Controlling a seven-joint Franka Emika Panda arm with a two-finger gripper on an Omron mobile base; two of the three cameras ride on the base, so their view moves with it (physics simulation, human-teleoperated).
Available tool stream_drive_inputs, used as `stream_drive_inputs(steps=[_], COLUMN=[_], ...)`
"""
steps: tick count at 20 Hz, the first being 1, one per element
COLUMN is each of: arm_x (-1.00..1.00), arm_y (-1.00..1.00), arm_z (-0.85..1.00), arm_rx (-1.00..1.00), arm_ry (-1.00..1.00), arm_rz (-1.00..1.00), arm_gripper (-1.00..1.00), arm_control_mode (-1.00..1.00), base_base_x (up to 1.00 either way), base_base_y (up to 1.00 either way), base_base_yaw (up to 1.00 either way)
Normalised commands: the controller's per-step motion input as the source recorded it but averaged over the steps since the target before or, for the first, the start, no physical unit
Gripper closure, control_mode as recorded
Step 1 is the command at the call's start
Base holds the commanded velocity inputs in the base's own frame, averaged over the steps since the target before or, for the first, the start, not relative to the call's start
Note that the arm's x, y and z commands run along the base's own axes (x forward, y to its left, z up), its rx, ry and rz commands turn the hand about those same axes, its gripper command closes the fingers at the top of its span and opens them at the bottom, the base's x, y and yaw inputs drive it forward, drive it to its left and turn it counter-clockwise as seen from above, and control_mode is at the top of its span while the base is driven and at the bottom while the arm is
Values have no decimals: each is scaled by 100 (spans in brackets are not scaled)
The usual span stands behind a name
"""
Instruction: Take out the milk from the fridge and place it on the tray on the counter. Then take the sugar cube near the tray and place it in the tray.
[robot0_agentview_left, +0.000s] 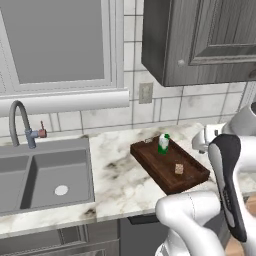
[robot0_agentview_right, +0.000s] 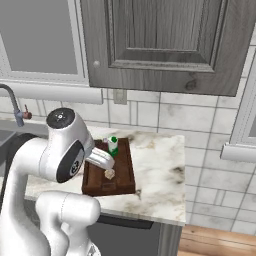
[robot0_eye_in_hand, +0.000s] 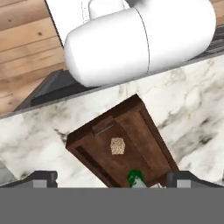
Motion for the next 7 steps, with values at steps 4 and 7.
stream_drive_inputs(steps=[4,7], arm_x=[-99,-84], arm_y=[5,31], arm_z=[100,100], arm_rx=[0,0], arm_ry=[-2,-3], arm_rz=[0,0], arm_gripper=[-100,-100], arm_control_mode=[-100,-100], base_base_x=[0,0], base_base_y=[0,0], base_base_yaw=[0,0])
